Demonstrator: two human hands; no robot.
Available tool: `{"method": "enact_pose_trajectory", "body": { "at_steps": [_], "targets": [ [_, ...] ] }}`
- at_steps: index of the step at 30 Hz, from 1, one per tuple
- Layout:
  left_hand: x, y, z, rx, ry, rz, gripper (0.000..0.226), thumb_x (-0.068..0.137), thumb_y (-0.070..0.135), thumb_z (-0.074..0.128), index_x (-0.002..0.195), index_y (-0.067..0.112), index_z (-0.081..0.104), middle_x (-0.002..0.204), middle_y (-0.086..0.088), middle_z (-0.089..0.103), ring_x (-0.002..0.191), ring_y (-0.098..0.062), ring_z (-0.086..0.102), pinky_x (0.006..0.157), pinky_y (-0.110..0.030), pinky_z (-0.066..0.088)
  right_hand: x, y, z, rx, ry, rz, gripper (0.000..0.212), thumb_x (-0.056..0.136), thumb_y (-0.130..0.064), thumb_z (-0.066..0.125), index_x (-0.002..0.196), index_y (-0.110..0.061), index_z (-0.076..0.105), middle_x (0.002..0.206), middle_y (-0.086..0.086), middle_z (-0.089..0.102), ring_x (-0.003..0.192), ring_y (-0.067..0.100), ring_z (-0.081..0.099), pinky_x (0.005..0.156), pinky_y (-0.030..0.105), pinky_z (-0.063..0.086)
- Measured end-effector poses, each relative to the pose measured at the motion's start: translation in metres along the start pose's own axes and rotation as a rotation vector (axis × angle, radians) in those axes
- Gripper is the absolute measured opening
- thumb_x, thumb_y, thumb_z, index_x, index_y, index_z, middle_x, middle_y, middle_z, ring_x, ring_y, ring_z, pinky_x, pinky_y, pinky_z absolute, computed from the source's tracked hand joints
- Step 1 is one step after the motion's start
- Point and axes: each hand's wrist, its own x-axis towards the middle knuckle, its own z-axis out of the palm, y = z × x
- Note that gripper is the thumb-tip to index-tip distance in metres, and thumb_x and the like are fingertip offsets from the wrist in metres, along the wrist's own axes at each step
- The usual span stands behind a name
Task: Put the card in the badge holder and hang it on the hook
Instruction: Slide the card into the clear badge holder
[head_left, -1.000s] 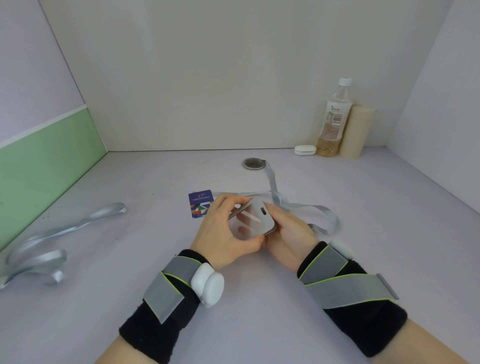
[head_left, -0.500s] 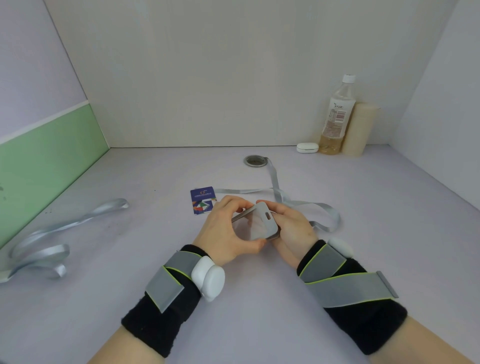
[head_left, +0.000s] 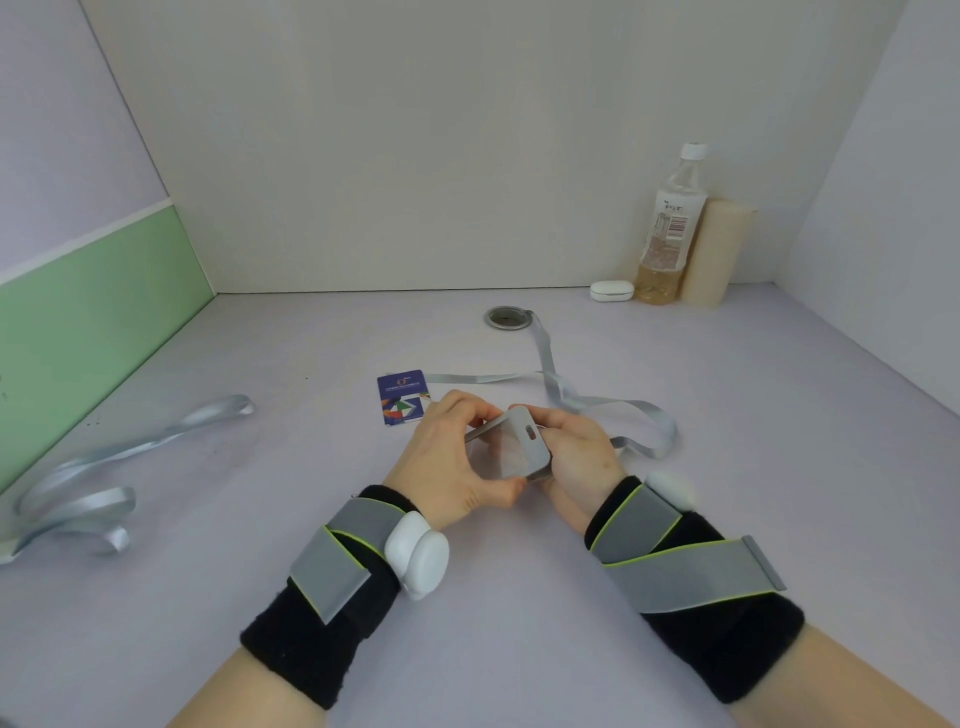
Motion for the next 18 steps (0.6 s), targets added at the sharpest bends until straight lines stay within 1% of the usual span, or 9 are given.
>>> {"method": "enact_pose_trajectory", "body": {
  "at_steps": [4,5,7,10,12,14,18],
  "targets": [
    [-0.0004,0.0009,0.0011,-0.015,0.004,-0.001,0.067,0.047,0.053,0.066,0.105,0.020,0.057,0.105,0.006,0.052,0.097,-0.009,0.049,0.079,-0.001,0.032,-0.0002,0.0001,0.0010,-0.015,0.020,0.002,0.023,0.082,0.013,0.050,0.100,0.003,0.060,0.081,0.017,0.064,0.069,0.029,0.059,0.064,0.033,0.049],
    [-0.0005,0.0011,0.0014,-0.017,0.005,-0.004,0.068,0.046,0.054,0.065,0.105,0.021,0.057,0.105,0.006,0.052,0.097,-0.009,0.049,0.079,-0.001,0.032,-0.0004,0.0002,0.0007,-0.023,0.026,0.002,0.022,0.082,0.013,0.051,0.099,0.003,0.060,0.083,0.018,0.064,0.071,0.030,0.059,0.064,0.033,0.049],
    [-0.0003,0.0014,0.0014,-0.017,0.004,-0.007,0.066,0.048,0.050,0.069,0.106,0.021,0.056,0.105,0.006,0.051,0.097,-0.010,0.048,0.078,-0.001,0.032,-0.0001,0.0004,0.0007,-0.041,0.041,-0.001,0.021,0.080,0.013,0.053,0.096,0.003,0.062,0.087,0.023,0.065,0.076,0.033,0.060,0.068,0.036,0.050],
    [-0.0005,0.0015,0.0017,-0.014,-0.010,-0.014,0.063,0.052,0.042,0.072,0.107,0.020,0.055,0.107,0.005,0.051,0.097,-0.011,0.048,0.077,0.000,0.032,0.0006,0.0007,0.0013,-0.046,0.064,0.005,0.028,0.079,0.013,0.054,0.105,0.011,0.061,0.097,0.031,0.064,0.084,0.037,0.060,0.076,0.041,0.050],
    [-0.0008,0.0010,0.0019,-0.007,-0.011,-0.010,0.064,0.051,0.045,0.071,0.107,0.020,0.055,0.106,0.006,0.051,0.097,-0.010,0.048,0.077,-0.002,0.033,0.0002,0.0007,0.0017,-0.050,0.072,0.011,0.030,0.078,0.014,0.054,0.107,0.013,0.061,0.100,0.033,0.063,0.085,0.037,0.060,0.077,0.042,0.050],
    [-0.0010,0.0012,0.0018,-0.010,-0.011,-0.009,0.065,0.050,0.050,0.067,0.107,0.021,0.055,0.106,0.007,0.051,0.097,-0.010,0.049,0.077,-0.003,0.034,0.0003,0.0012,0.0011,-0.056,0.071,0.011,0.031,0.078,0.014,0.051,0.108,0.014,0.060,0.104,0.036,0.063,0.085,0.037,0.060,0.075,0.041,0.050],
    [-0.0016,0.0034,0.0010,-0.059,0.003,-0.021,0.062,0.053,0.040,0.072,0.109,0.019,0.054,0.107,0.005,0.053,0.096,-0.007,0.050,0.075,0.003,0.032,0.0021,0.0019,-0.0016,-0.094,0.091,0.015,0.031,0.083,0.012,0.044,0.108,0.011,0.062,0.101,0.033,0.065,0.077,0.035,0.062,0.060,0.032,0.052]
  ]
}}
